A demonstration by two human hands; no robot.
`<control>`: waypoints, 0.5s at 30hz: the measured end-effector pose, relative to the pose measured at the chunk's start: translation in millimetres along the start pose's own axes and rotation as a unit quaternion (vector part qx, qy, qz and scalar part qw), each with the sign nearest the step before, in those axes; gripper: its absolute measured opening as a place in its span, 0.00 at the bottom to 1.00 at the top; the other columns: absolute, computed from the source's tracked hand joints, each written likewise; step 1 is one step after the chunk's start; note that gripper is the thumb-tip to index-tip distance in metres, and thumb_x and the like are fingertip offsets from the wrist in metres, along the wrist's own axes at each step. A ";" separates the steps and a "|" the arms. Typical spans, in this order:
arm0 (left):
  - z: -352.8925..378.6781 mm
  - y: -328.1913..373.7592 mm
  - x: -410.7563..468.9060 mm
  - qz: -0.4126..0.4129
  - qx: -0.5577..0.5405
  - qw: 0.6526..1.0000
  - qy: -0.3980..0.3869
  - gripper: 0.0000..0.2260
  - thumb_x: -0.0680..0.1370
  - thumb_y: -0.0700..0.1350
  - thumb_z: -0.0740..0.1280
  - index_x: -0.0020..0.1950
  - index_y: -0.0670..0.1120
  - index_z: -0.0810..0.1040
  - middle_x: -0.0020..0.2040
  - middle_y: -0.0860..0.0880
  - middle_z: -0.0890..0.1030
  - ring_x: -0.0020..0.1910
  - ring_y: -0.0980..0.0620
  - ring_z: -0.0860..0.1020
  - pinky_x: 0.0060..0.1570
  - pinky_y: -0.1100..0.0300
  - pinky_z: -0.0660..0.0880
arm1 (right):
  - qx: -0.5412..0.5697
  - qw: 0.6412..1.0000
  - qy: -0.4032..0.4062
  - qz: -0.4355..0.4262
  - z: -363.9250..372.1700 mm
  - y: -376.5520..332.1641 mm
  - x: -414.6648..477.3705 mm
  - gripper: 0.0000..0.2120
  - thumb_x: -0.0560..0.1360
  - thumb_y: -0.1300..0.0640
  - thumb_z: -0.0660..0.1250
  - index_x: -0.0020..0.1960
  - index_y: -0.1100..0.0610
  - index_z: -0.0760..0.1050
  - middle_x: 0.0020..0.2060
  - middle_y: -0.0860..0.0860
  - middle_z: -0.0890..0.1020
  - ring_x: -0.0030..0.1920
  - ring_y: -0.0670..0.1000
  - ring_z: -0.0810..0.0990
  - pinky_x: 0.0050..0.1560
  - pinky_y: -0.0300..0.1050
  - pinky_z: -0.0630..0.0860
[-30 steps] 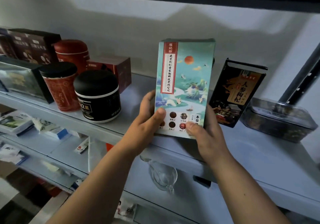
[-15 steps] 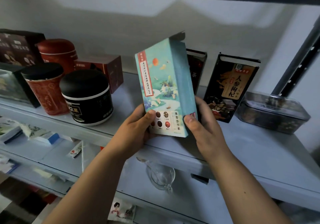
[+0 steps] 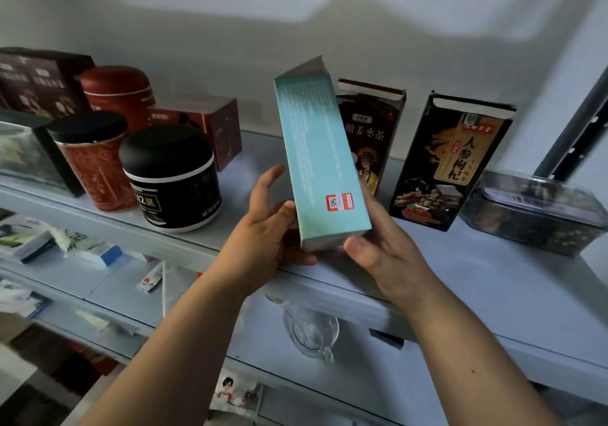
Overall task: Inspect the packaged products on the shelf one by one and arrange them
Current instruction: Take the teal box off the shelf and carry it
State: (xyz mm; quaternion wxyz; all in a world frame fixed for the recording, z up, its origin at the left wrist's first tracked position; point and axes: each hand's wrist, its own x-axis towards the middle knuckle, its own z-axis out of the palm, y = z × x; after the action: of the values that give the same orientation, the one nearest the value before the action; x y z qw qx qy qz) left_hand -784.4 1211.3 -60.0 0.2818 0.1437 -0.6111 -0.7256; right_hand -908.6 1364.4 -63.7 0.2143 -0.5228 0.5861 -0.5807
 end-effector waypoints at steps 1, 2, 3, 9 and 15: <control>0.1 0.8 -0.9 0.004 0.009 1.000 -0.001 0.23 0.86 0.38 0.59 0.77 0.57 0.61 0.51 0.51 0.86 0.40 0.46 0.85 0.29 0.59 0.79 | -0.005 1.000 -0.003 0.002 0.0 2.2 0.5 0.43 0.70 0.40 0.75 0.81 0.38 0.59 0.77 0.47 0.69 0.77 0.48 0.68 0.74 0.57 0.71; 1.1 2.5 -2.7 0.003 0.011 1.000 -0.001 0.22 0.86 0.38 0.59 0.76 0.56 0.62 0.50 0.54 0.86 0.39 0.47 0.85 0.28 0.59 0.79 | -0.016 1.000 0.003 0.002 0.3 3.5 1.1 0.44 0.70 0.42 0.75 0.81 0.39 0.59 0.77 0.47 0.68 0.77 0.47 0.68 0.73 0.52 0.72; 0.9 2.5 -2.8 -0.004 0.004 1.000 0.000 0.21 0.86 0.39 0.59 0.76 0.56 0.64 0.50 0.53 0.86 0.39 0.47 0.85 0.28 0.59 0.79 | -0.034 0.999 0.013 -0.005 0.7 3.9 1.6 0.44 0.70 0.43 0.75 0.81 0.38 0.58 0.77 0.45 0.68 0.76 0.44 0.68 0.72 0.46 0.72; 1.0 7.5 -2.9 -0.071 -0.109 0.990 -0.044 0.24 0.81 0.62 0.53 0.70 0.52 0.73 0.62 0.44 0.84 0.55 0.41 0.85 0.44 0.39 0.84 | -0.158 0.984 0.061 -0.060 1.5 1.7 5.2 0.36 0.73 0.47 0.73 0.77 0.35 0.61 0.71 0.35 0.66 0.72 0.30 0.63 0.66 0.24 0.63; -5.6 9.2 -5.8 -0.066 -0.193 0.976 -0.076 0.30 0.76 0.67 0.56 0.70 0.48 0.74 0.62 0.41 0.83 0.57 0.38 0.83 0.51 0.36 0.81 | -0.116 0.982 0.126 -0.085 4.7 2.0 3.4 0.24 0.75 0.50 0.75 0.69 0.41 0.73 0.67 0.41 0.72 0.65 0.39 0.76 0.56 0.32 0.77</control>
State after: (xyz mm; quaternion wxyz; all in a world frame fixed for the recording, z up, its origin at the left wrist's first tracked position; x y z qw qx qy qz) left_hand -774.5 1209.3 -53.1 0.2088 0.0711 -0.4679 -0.8558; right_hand -906.6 1358.9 -65.4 0.0271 -0.5147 0.6251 -0.5861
